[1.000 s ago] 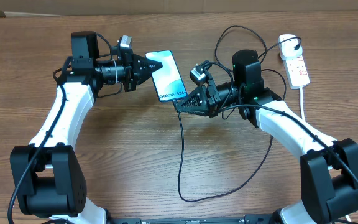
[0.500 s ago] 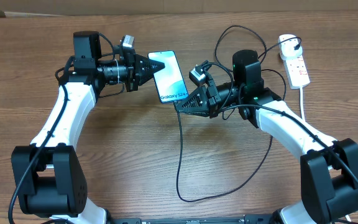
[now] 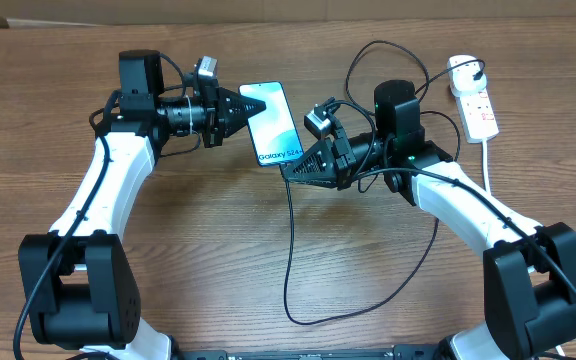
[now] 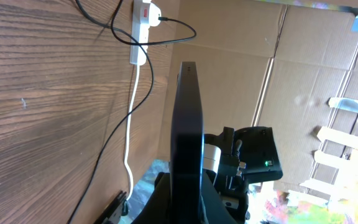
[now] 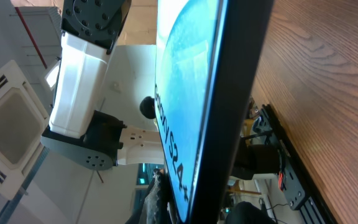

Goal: Plug charger to phone and switch on socket

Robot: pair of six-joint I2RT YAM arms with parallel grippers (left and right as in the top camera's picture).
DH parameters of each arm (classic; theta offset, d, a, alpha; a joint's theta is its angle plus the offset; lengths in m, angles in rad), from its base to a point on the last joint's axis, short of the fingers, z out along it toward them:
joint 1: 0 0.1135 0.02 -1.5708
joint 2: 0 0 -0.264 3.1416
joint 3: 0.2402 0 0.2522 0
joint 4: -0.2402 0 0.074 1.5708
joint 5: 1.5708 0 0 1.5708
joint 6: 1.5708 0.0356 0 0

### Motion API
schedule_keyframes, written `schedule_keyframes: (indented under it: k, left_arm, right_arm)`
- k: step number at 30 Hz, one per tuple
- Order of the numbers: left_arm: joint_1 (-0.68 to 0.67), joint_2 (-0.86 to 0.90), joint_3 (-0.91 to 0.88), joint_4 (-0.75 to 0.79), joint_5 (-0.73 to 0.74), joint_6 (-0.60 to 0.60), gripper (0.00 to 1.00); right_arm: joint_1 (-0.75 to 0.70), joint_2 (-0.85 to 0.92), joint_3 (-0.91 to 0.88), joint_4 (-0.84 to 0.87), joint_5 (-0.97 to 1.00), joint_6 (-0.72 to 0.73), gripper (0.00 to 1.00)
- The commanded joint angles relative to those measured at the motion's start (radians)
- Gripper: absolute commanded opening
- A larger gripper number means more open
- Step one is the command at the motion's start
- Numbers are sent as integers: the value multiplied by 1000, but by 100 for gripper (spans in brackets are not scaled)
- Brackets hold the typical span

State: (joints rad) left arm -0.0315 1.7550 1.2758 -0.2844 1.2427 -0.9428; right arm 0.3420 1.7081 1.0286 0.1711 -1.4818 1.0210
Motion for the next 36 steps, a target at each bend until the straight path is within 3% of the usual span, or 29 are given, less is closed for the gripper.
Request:
schedule_keyframes:
  k: [1, 12, 18, 22, 29, 36]
  left_arm:
    - [-27, -3, 9, -3, 110, 30, 4]
    - [-27, -3, 9, -3, 134, 31, 4]
    - [-27, -3, 9, -3, 110, 31, 4]
    - [-27, -3, 9, -3, 90, 30, 4]
    - [-15, -3, 9, 2, 50, 31, 4]
    - [32, -2, 10, 11, 6, 57, 4]
  right_arm:
    - [-1, -25, 18, 8, 56, -1, 4]
    - [-1, -25, 18, 26, 56, 0, 5]
    - [-1, -25, 18, 25, 54, 4, 42]
    - [-1, -25, 18, 25, 49, 5, 45]
    - [-2, -25, 18, 26, 50, 4, 69]
    - [-46, -25, 18, 26, 58, 3, 76]
